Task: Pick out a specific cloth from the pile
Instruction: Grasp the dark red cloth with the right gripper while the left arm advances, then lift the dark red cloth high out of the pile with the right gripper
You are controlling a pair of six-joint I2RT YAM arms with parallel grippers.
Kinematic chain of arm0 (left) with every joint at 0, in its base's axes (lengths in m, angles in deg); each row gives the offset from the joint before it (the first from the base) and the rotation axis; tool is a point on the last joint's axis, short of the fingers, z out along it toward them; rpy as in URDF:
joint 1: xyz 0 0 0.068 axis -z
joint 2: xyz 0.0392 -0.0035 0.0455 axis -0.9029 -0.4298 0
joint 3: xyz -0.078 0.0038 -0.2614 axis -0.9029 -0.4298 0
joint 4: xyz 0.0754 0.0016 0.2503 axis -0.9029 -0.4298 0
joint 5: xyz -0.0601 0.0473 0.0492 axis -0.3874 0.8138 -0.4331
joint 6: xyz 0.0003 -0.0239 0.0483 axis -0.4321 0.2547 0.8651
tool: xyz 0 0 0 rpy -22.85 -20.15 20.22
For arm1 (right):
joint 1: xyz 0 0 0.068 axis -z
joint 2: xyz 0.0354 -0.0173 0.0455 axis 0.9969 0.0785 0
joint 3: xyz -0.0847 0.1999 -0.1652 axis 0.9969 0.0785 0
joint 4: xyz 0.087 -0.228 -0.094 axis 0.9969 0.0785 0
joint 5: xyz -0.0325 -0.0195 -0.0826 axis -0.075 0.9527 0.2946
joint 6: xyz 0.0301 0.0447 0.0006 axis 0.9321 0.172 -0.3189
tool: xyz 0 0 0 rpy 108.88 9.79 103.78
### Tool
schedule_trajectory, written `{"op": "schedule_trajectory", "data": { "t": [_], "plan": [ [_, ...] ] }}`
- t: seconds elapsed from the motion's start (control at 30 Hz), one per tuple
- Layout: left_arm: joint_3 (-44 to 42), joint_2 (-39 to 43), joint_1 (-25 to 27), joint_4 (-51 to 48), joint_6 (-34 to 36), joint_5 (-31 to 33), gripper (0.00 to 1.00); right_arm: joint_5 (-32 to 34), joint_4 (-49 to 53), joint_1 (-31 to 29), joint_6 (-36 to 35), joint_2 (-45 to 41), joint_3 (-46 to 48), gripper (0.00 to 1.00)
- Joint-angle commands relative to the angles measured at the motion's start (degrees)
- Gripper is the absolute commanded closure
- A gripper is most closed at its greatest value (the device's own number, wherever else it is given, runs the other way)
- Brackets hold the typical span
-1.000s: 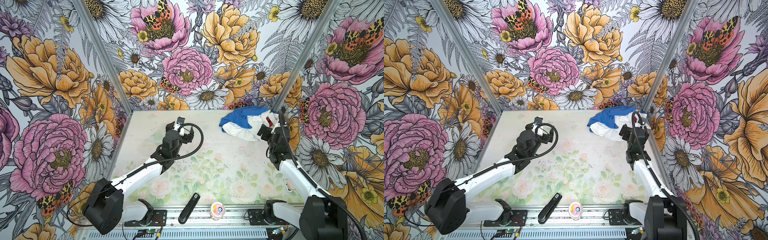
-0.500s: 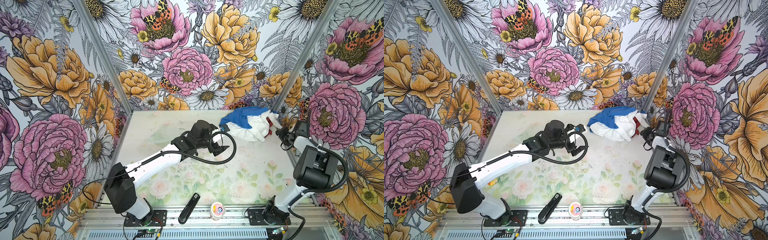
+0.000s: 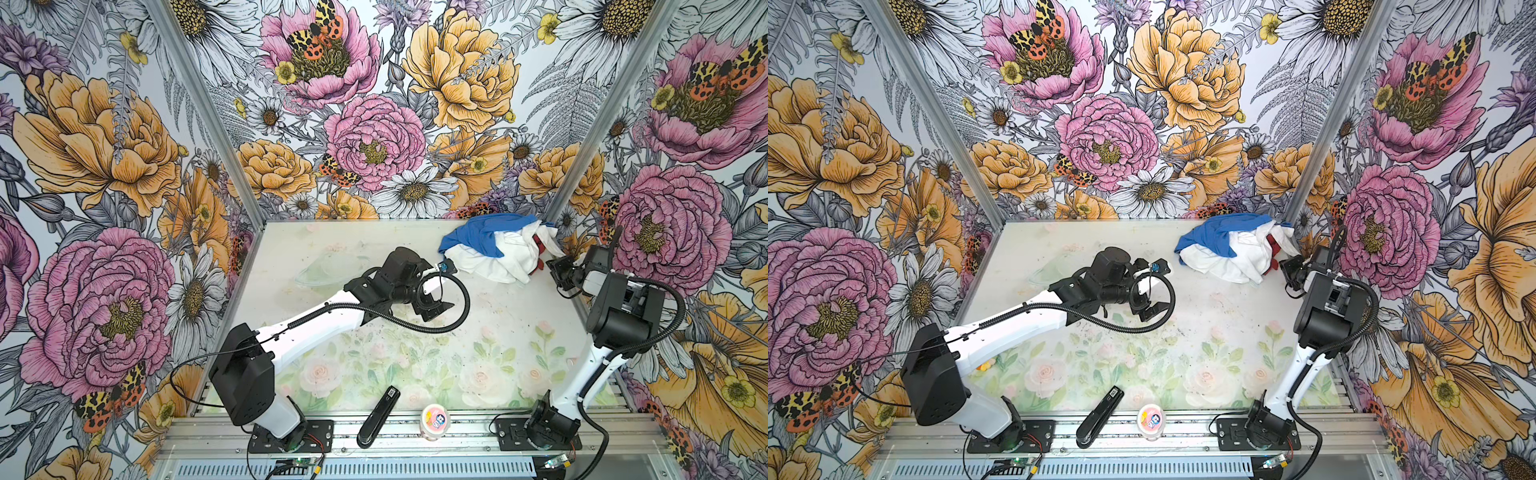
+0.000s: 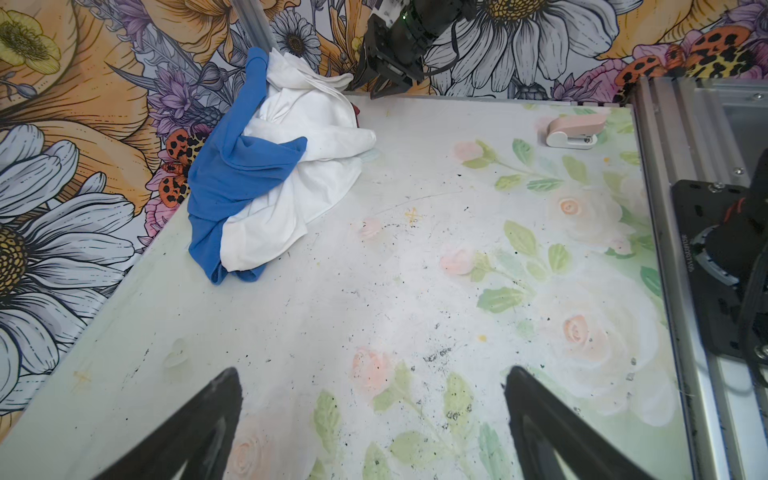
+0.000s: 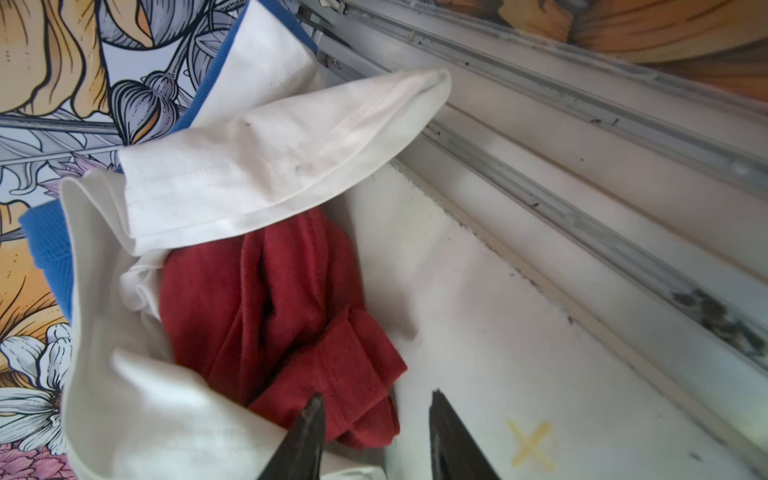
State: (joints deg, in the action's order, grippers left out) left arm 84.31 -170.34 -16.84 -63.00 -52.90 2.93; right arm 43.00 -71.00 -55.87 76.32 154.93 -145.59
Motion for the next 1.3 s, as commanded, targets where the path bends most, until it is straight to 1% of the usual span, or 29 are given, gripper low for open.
{"op": "schedule_trajectory", "data": {
  "t": [0.0,0.23,0.33,0.4,0.43,0.5,0.57,0.6,0.77,0.93,1.07,1.27],
  "plan": [
    [-0.17,-0.75,-1.36,1.13,-0.09,0.32,0.01,-0.44,-3.32,-1.13,2.99,1.9,-1.9,0.58],
    [0.31,-1.76,-2.97,1.92,-1.47,1.0,0.01,-0.06,-3.12,-2.9,4.37,5.61,-4.59,0.59],
    [0.17,-1.53,-2.97,1.92,-1.25,1.59,0.01,2.13,-3.41,-3.59,4.77,5.98,-4.87,0.59],
    [0.09,-1.38,-2.96,1.94,-1.25,1.58,0.01,3.14,-3.6,-3.79,4.77,5.91,-4.96,0.62],
    [0.08,-1.48,-2.97,1.96,-1.25,1.59,0.01,3.3,-3.7,-3.95,4.92,5.96,-5.15,0.65],
    [0.09,-1.51,-2.99,2.01,-1.16,1.82,0.01,3.25,-4.02,-4.01,5.18,6.06,-5.57,0.8],
    [0.04,-1.31,-2.88,2.01,-1.08,2.24,0.01,3.28,-4.35,-3.99,5.3,6.06,-5.94,0.98],
    [-0.03,-1.25,-2.79,2.01,-0.95,2.47,0.01,3.29,-4.38,-4.02,5.25,5.99,-6.08,1.0],
    [-0.34,-0.68,-2.03,2.01,-0.4,3.66,0.01,2.96,-5.23,-3.9,4.99,3.86,-5.65,1.0],
    [-0.62,0.1,-0.69,2.01,0.16,4.99,0.01,3.02,-5.24,-3.88,3.49,-1.74,-4.54,1.0],
    [-0.96,0.85,0.38,2.0,0.7,6.39,0.01,2.63,-3.69,-3.93,2.06,-6.56,-5.38,1.0],
    [-1.41,1.43,1.58,1.92,1.55,8.7,0.01,2.81,0.79,-3.9,-0.19,-10.88,-7.64,1.0]
  ]
}}
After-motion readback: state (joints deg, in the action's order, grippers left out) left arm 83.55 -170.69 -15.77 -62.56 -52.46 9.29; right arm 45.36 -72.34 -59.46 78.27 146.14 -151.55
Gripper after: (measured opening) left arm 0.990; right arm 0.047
